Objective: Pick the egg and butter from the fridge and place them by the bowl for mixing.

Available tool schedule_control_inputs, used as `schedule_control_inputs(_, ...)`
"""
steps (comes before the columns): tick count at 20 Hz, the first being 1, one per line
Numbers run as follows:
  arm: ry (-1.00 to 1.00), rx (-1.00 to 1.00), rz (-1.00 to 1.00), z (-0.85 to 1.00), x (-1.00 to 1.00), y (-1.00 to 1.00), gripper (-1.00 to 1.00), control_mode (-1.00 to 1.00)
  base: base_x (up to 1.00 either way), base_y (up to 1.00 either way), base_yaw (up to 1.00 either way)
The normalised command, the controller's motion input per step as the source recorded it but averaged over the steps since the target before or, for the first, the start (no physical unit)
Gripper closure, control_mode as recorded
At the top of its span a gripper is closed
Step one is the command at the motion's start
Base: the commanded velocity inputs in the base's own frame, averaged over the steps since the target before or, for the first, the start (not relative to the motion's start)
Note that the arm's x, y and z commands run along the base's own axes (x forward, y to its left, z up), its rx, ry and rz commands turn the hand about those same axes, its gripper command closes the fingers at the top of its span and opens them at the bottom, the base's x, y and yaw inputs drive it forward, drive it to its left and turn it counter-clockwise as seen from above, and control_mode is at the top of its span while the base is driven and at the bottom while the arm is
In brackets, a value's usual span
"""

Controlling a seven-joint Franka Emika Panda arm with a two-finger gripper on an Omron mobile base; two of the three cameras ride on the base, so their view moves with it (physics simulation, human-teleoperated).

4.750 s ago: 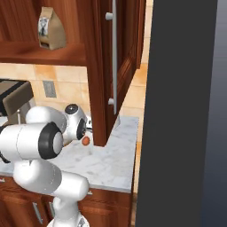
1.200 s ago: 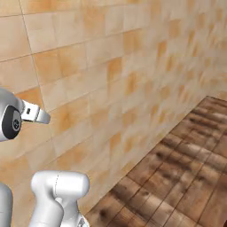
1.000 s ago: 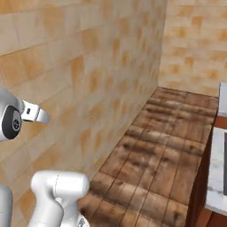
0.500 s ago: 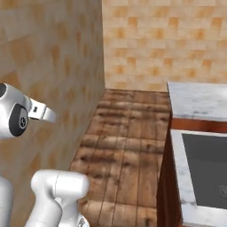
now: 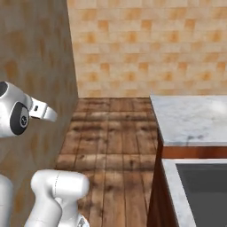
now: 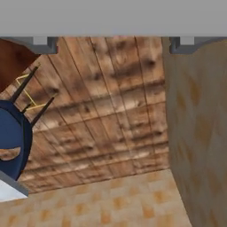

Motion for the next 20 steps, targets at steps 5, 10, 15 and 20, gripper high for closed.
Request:
schedule_control_inputs(5, 0.0, 0.0, 0.0, 0.0, 0.0, 0.0, -1.0, 1.0, 1.0, 0.0, -0.33)
schedule_control_inputs(10, 0.0, 0.0, 0.0, 0.0, 0.0, 0.0, -1.0, 1.0, 1.0, 0.0, -0.35)
schedule_control_inputs(15, 0.0, 0.0, 0.0, 0.0, 0.0, 0.0, -1.0, 1.0, 1.0, 0.04, -0.39)
schedule_control_inputs(20, 0.0, 0.0, 0.0, 0.0, 0.0, 0.0, -1.0, 1.0, 1.0, 0.17, -0.43)
